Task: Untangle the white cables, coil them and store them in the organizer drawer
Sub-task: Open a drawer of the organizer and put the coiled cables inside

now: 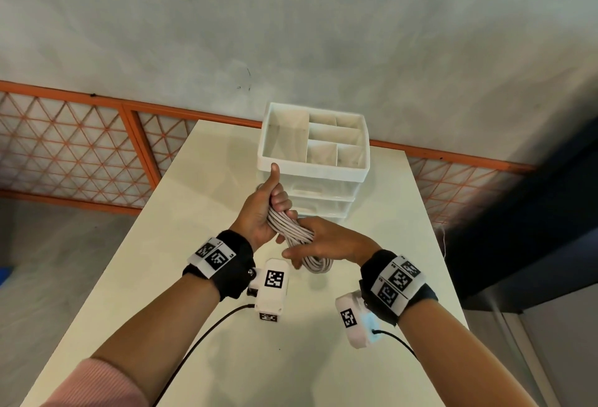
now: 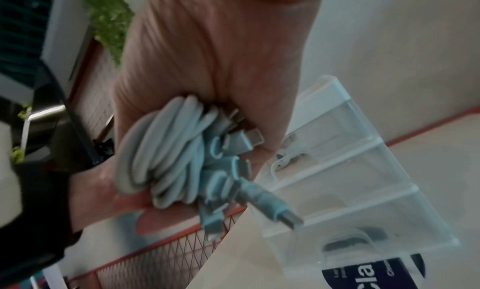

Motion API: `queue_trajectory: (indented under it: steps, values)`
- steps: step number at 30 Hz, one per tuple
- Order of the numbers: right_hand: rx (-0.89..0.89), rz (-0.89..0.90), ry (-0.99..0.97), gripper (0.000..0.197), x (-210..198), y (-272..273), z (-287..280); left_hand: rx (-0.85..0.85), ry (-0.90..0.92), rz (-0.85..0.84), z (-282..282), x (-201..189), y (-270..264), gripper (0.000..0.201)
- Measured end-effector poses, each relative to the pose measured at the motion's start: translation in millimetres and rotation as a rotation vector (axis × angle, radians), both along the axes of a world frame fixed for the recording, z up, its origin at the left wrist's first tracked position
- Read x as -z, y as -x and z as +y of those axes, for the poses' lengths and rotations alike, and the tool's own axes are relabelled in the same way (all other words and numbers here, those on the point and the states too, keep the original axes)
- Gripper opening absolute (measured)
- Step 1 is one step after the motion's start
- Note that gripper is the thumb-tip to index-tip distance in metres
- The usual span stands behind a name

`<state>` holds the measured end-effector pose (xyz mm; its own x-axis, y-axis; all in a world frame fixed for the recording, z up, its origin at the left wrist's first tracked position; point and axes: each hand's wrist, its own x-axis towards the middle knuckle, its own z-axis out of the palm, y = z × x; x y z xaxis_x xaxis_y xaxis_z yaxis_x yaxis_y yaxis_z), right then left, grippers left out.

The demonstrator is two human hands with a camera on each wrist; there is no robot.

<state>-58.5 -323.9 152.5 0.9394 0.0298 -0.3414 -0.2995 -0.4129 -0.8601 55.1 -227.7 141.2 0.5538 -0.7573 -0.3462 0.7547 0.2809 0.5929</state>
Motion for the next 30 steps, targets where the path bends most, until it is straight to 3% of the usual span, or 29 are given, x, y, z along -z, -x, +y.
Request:
queue_trajectory:
  steps: [5, 10, 13, 15, 20, 24, 28, 30]
  values:
    - [0.065, 0.060, 0.068, 0.038, 8, 6, -9, 0.026, -0.041, 0.030, -13, 22, 6, 0.048]
    - [0.138, 0.130, 0.037, 0.039, 22, 21, -29, 0.191, -0.105, 0.033, -28, 41, 8, 0.041]
    - [0.187, 0.166, 0.024, 0.039, 30, 34, -47, 0.246, -0.163, 0.032, -32, 63, 3, 0.062]
    - [0.233, 0.192, -0.007, 0.039, 36, 43, -58, 0.200, -0.222, 0.016, -38, 76, 1, 0.073]
    - [0.277, 0.227, -0.037, 0.038, 47, 57, -74, -0.013, -0.253, 0.073, -69, 84, -3, 0.063]
    - [0.286, 0.236, -0.035, 0.037, 53, 65, -81, -0.032, -0.255, 0.065, -83, 91, -6, 0.064]
    - [0.281, 0.244, -0.033, 0.037, 51, 72, -88, -0.050, -0.311, 0.027, -81, 102, 0, 0.036]
    - [0.259, 0.245, -0.016, 0.037, 44, 74, -93, -0.044, -0.309, 0.001, -73, 105, 8, 0.033]
